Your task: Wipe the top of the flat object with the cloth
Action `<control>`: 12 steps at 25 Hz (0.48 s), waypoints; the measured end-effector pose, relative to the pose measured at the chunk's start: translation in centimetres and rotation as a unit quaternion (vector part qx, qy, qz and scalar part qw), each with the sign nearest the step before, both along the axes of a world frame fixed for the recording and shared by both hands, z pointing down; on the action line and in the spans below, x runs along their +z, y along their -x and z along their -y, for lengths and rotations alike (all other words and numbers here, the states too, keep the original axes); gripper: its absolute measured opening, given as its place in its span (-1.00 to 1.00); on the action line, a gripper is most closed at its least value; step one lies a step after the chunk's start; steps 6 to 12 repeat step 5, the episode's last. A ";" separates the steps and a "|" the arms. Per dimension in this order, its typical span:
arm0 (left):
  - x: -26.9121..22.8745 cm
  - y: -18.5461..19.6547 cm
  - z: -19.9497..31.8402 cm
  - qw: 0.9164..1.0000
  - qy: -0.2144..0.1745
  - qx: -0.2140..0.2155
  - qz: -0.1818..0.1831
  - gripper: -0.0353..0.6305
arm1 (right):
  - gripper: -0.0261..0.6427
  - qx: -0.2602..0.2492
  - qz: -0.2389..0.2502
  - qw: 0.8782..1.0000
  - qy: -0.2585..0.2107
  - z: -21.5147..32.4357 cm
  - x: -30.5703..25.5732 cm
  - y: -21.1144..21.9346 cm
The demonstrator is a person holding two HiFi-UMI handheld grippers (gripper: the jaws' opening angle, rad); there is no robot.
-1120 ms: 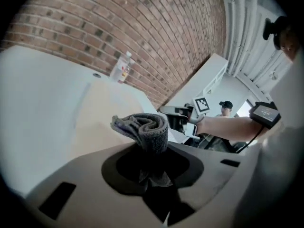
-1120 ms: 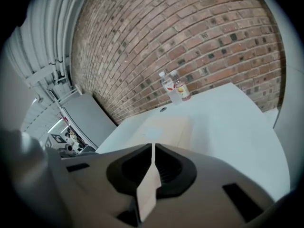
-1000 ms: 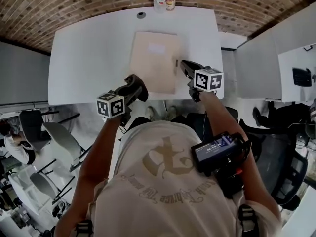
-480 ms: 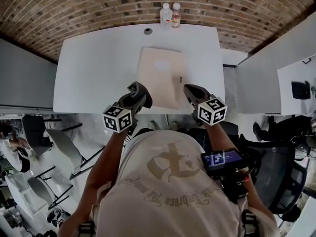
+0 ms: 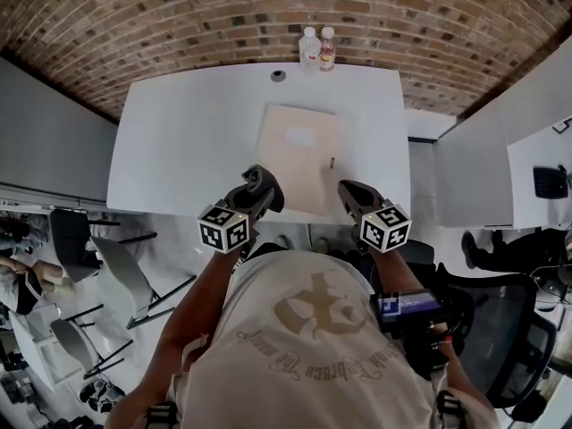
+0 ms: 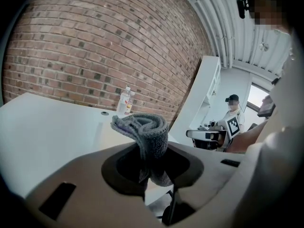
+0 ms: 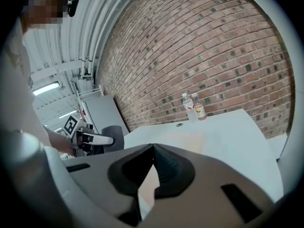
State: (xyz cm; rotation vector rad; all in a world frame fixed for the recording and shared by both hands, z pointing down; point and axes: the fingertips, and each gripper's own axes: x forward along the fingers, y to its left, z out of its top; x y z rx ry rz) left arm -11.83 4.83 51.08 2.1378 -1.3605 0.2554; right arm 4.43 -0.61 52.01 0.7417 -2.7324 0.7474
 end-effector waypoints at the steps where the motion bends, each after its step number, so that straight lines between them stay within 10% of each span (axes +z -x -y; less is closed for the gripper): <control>1: 0.1 -0.4 -0.1 1.000 0.001 0.002 0.002 -0.57 | -0.86 0.000 0.001 1.000 0.001 -0.1 0.1 -0.2; 12: 0.2 -2.0 -0.1 1.000 0.004 0.010 0.008 -0.57 | -0.86 0.005 0.004 1.000 0.000 0.1 0.0 -1.5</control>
